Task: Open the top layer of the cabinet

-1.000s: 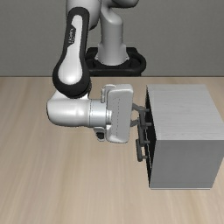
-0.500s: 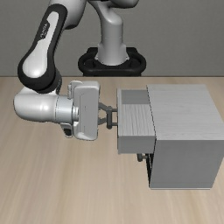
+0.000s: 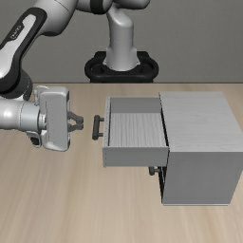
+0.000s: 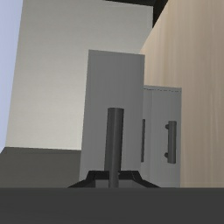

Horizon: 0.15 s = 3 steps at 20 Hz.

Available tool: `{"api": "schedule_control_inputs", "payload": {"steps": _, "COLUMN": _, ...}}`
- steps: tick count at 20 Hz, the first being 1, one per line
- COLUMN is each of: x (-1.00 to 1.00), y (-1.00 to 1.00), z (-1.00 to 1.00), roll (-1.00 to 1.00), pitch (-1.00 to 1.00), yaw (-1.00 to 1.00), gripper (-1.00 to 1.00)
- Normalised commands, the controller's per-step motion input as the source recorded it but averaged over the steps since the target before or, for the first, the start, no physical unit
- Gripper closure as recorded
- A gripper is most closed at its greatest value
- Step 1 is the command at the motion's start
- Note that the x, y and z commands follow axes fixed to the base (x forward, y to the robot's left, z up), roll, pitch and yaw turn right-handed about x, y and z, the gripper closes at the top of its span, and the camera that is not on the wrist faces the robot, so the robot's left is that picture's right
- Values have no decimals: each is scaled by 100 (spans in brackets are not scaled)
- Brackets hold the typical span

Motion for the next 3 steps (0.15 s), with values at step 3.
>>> {"api": "schedule_control_inputs", "payload": {"steps": 3, "x": 0, "y": -100, "z": 0, "roll": 0, "pitch": 0, "yaw": 0, "gripper": 100}}
